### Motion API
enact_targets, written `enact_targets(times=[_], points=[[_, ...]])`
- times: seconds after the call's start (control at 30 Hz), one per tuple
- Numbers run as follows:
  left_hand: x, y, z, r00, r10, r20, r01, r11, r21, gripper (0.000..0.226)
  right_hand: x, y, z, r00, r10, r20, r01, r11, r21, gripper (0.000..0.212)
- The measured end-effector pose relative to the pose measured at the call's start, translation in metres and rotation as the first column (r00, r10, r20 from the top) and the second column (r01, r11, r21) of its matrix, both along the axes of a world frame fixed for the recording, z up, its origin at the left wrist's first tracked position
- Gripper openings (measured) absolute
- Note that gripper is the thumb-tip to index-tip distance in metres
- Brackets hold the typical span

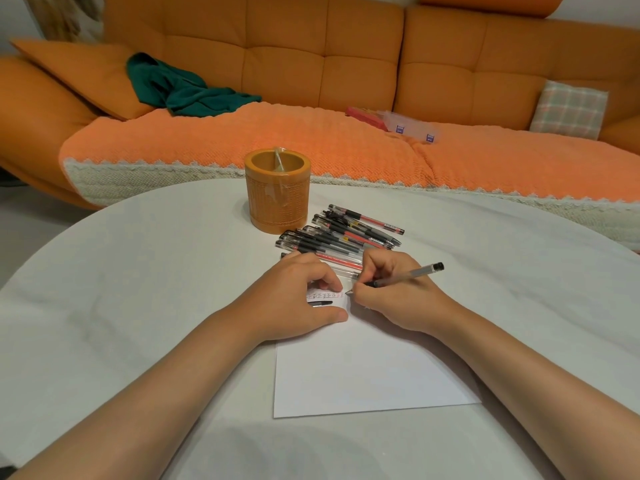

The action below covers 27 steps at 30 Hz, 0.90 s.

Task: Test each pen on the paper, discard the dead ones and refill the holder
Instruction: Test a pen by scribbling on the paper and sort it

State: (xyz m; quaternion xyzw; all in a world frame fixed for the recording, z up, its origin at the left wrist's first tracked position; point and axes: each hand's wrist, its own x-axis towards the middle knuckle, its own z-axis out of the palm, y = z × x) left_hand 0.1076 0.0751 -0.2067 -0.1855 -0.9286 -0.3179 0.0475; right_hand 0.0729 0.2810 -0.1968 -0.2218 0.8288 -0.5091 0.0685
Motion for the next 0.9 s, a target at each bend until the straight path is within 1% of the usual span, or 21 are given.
enact_targets(times=[0.1, 0.23, 0.33, 0.5, 0.7, 0.8, 0.9], points=[[0.0005, 0.0005, 0.0011, 1.0, -0.006, 0.008, 0.006, 1.0, 0.006, 0.032, 0.0006, -0.0008, 0.0018, 1.0, 0.001, -0.004, -0.001, 1.0, 0.01, 0.017], [0.0003, 0.0006, 0.0024, 1.0, -0.01, 0.007, 0.01, 1.0, 0.016, 0.029, 0.0005, -0.0013, 0.0012, 1.0, -0.012, -0.009, 0.012, 1.0, 0.021, 0.024], [0.0002, 0.0011, 0.0031, 1.0, -0.008, 0.008, 0.008, 1.0, 0.015, 0.029, 0.0015, -0.0028, 0.0007, 0.999, -0.025, -0.03, 0.026, 0.999, 0.034, 0.017], [0.0003, 0.0006, 0.0013, 1.0, -0.007, 0.0, 0.007, 1.0, 0.023, 0.029, 0.0022, -0.0005, -0.0006, 0.998, -0.029, -0.055, 0.031, 0.999, 0.028, 0.018], [0.0007, 0.0011, 0.0018, 1.0, -0.01, -0.004, 0.01, 1.0, 0.022, 0.029, 0.0013, 0.0009, -0.0002, 0.999, -0.008, -0.04, 0.01, 0.999, 0.038, 0.02], [0.0011, 0.001, 0.002, 1.0, -0.009, 0.001, 0.009, 1.0, 0.018, 0.029, 0.0011, 0.0014, 0.0011, 1.0, 0.01, -0.028, -0.009, 0.999, 0.042, 0.019], [0.0013, 0.001, 0.0026, 1.0, -0.008, 0.01, 0.008, 1.0, 0.008, 0.029, 0.0015, 0.0017, -0.0002, 0.999, -0.01, -0.035, 0.011, 1.0, 0.028, 0.017]])
